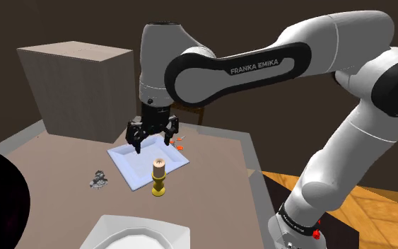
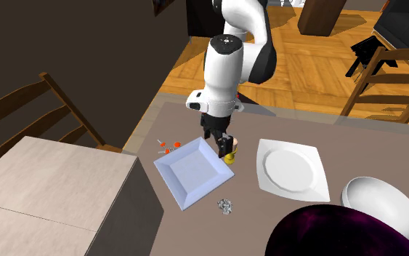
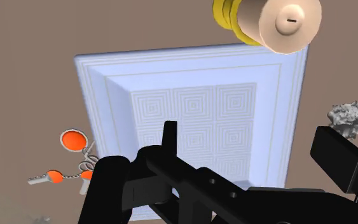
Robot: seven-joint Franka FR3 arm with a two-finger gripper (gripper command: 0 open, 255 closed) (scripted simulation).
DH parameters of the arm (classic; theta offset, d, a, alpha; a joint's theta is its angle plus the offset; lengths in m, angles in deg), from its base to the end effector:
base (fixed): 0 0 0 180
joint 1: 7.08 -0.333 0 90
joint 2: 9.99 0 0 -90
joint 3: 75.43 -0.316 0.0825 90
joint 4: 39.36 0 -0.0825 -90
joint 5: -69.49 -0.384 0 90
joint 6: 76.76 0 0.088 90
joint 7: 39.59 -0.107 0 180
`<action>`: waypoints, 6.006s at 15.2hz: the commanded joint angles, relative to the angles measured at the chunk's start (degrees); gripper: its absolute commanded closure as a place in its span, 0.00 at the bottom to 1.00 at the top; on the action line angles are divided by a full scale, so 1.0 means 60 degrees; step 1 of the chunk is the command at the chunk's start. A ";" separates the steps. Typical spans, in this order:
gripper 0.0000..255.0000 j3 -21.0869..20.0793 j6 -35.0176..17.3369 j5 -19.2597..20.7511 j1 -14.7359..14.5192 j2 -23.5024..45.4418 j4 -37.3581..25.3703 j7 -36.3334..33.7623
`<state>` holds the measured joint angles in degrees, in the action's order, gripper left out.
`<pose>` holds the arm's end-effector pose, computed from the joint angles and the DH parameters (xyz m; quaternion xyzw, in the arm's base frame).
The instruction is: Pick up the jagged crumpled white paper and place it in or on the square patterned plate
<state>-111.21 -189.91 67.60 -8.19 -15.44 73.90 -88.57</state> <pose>0.4285 0.3350 0.5081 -0.9930 0.1111 -0.0361 0.0167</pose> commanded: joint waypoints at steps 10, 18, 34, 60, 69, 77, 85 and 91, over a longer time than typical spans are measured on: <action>0.00 -0.0259 0.0651 0.3242 -0.1953 0.5057 -0.4396 -0.3561; 0.00 0.0038 0.0316 0.3758 -0.2497 0.6103 -0.4950 -0.3991; 1.00 0.0065 0.0154 0.3801 -0.2495 0.6164 -0.4838 -0.4021; 1.00 -0.0248 0.1231 0.2863 -0.1446 0.4581 -0.4604 -0.3011; 1.00 -0.0005 -0.0280 0.1273 0.0692 0.2125 -0.1211 -0.0705; 1.00 0.0052 -0.1195 0.1527 0.0633 0.2443 -0.0547 -0.0887; 0.00 0.0052 -0.1195 0.1527 0.0633 0.2443 -0.0547 -0.0886; 0.00 0.0031 -0.0910 0.1418 0.0658 0.2302 -0.0721 -0.0813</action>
<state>-110.94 -196.20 76.39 -4.26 -1.26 70.10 -93.58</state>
